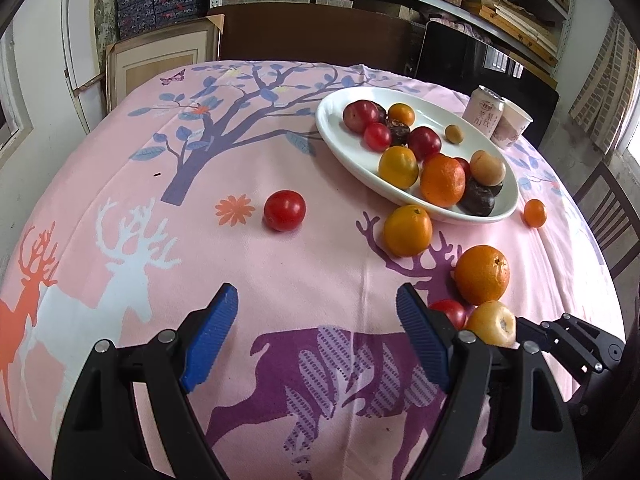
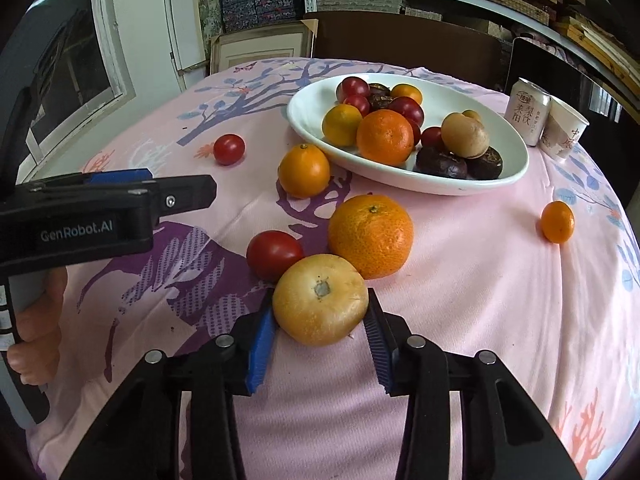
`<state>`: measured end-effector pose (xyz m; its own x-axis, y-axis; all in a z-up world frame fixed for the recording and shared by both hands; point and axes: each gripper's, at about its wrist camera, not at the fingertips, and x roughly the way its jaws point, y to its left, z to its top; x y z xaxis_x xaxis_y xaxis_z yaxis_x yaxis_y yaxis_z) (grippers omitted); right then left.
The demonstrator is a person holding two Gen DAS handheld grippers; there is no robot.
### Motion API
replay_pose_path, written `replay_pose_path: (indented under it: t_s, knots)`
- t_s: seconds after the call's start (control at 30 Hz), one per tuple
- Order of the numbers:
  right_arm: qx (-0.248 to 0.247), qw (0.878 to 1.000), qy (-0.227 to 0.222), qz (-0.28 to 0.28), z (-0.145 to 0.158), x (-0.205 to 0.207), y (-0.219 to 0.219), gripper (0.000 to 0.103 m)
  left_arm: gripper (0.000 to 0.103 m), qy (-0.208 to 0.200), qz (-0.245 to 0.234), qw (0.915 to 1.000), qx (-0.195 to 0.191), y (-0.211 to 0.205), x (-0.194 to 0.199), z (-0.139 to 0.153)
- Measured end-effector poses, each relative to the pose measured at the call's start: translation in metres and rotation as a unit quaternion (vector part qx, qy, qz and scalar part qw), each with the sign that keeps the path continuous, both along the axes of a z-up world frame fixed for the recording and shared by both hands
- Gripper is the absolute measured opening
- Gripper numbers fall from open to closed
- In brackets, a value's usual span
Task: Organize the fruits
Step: 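Grasp another pale tan fruit with the right tool while the left grasps a red tomato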
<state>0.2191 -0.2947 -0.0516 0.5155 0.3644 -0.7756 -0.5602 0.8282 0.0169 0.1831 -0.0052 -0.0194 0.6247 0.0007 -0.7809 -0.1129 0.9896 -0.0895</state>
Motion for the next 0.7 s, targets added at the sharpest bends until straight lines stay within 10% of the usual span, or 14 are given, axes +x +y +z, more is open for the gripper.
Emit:
replay_pose_path:
  t_s: [0.6, 0.7]
  knots:
    - [0.088, 0.994, 0.003, -0.058, 0.015, 0.003, -0.082, 0.043, 0.079, 0.025, -0.079, 0.9952, 0.052, -0.078, 0.001, -0.015]
    - [0.092, 0.994, 0.003, -0.056, 0.015, 0.003, -0.083, 0.043, 0.059, 0.035, -0.091, 0.9938, 0.053, -0.087, 0.005, -0.022]
